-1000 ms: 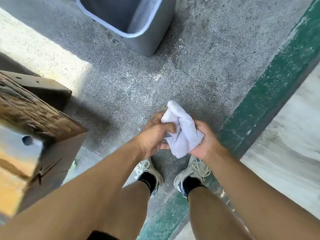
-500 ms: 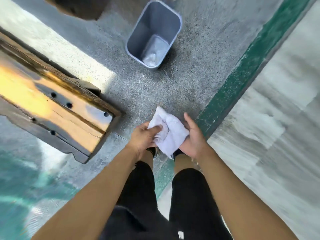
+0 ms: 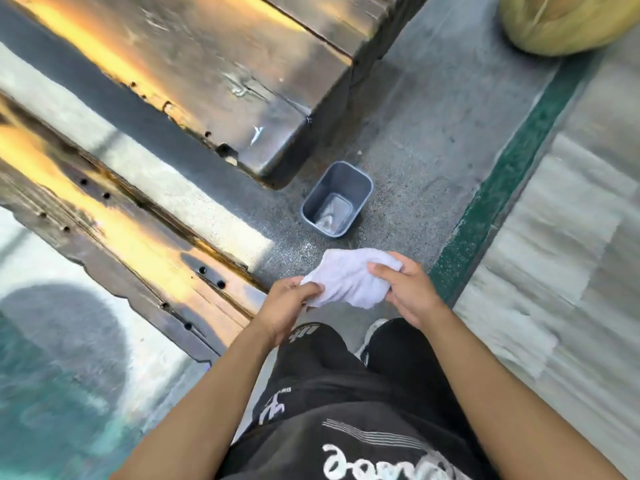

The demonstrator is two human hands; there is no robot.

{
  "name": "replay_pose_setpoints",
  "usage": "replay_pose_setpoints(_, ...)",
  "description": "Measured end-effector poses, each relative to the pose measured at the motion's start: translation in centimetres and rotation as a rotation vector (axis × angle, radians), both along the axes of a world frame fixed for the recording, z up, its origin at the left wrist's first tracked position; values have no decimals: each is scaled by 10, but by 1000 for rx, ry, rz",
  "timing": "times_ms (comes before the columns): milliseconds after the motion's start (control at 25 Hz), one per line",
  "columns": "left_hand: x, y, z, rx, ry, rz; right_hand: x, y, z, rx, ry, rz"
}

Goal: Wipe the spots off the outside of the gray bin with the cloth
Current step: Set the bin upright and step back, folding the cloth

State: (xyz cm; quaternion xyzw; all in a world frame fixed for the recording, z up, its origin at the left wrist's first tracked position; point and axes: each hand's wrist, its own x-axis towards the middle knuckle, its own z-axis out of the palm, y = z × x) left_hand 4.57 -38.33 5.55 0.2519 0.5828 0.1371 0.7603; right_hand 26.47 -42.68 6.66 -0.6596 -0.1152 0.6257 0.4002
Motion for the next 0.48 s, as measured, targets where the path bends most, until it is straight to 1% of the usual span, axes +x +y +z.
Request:
replay_pose_setpoints(80,-5,9,9,-22,-18,-16,2,15,15,71,7,36)
replay_pose_setpoints(160,-3,24,18,-77,-143,58,7,35,27,131,49,81)
replay_pose_setpoints(200,0,33,20,-101,-182,81,11,47,34,152,96,93)
replay_pose_setpoints(280,9,48,31,-91,-189,116,17,73,47,180,203,137)
replay_pose_setpoints(360,19,60,41,-77,-239,233,21,98,60,202,290,220)
replay_pose_setpoints(480,38,78,51,-105,-382,471,31,135,78,196,422,336)
